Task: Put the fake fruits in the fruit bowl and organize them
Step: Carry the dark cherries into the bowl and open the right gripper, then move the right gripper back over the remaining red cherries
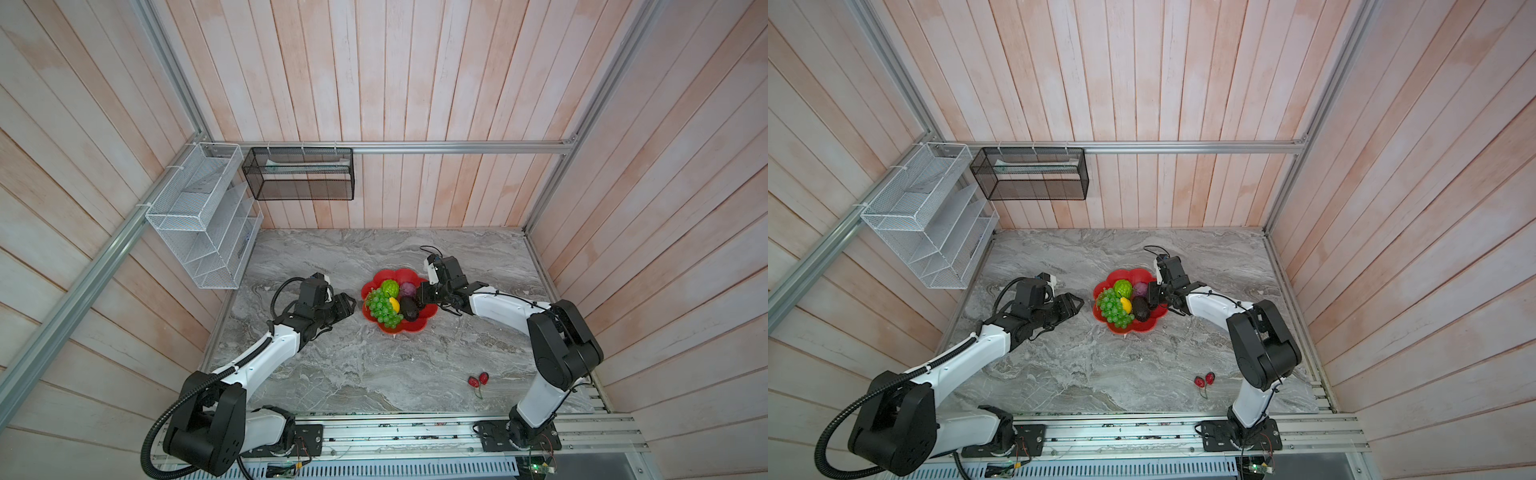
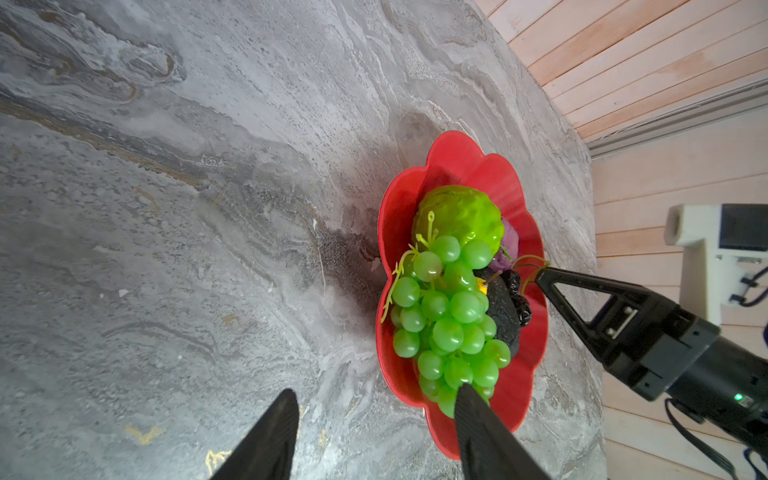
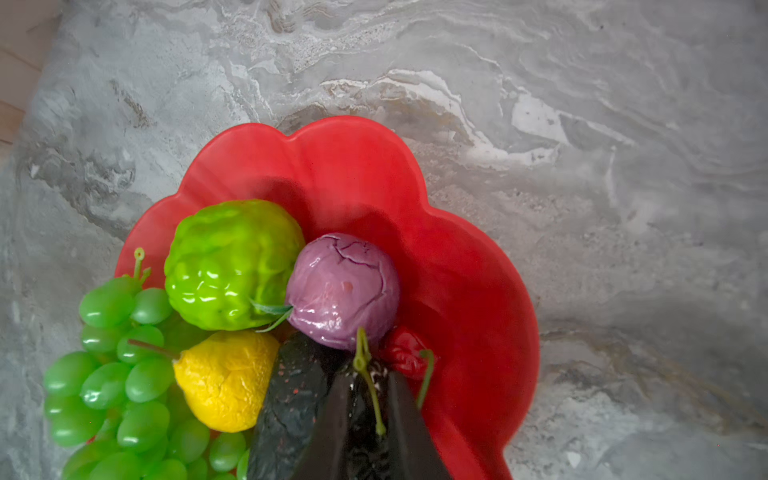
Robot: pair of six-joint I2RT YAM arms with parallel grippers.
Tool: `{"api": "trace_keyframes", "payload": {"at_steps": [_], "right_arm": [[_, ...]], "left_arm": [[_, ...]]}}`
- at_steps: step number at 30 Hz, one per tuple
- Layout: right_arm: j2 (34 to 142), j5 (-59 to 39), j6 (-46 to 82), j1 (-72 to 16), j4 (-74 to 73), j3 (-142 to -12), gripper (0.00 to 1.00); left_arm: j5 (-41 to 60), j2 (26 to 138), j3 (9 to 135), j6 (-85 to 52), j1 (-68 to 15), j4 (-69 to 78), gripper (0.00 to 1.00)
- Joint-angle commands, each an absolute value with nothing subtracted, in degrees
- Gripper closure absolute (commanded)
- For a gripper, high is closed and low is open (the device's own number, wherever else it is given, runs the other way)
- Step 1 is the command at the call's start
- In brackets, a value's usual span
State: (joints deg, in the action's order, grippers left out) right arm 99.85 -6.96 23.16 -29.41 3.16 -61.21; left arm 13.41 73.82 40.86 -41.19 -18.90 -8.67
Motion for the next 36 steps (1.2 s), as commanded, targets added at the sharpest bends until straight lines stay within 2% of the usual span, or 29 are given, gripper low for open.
{"api": "trace_keyframes", "payload": {"at_steps": [1,7,14,22,27,36], "right_arm": [[98.32,-5.98,22.08,-29.08,4.38,-63.44,0.74],[93.81,-4.32,21.69,-29.09,7.14,-63.2,0.72],[80.84,-0.17,25.87,-29.12,12.1,-54.43,0.7],[64.55,6.51,35.3,-31.25,28.1,-43.52,0.67],[58.24,15.41,47.15,-40.5,40.08,-40.97,0.57],[57.57,15.33,64.06,-52.74,54.43,-36.92,0.45]], "left_arm": [[13.27,74.78,42.8,-40.34,-18.63,-8.99,0.38],[13.47,74.97,43.01,-40.17,-18.63,-8.26,0.38],[13.81,77.08,43.09,-39.64,-18.5,-4.58,0.38],[15.92,79.26,43.29,-38.94,-18.28,0.34,0.38],[18.74,81.05,41.36,-40.35,-17.51,4.92,0.38],[22.62,82.18,38.26,-41.22,-16.6,10.02,0.37]]}}
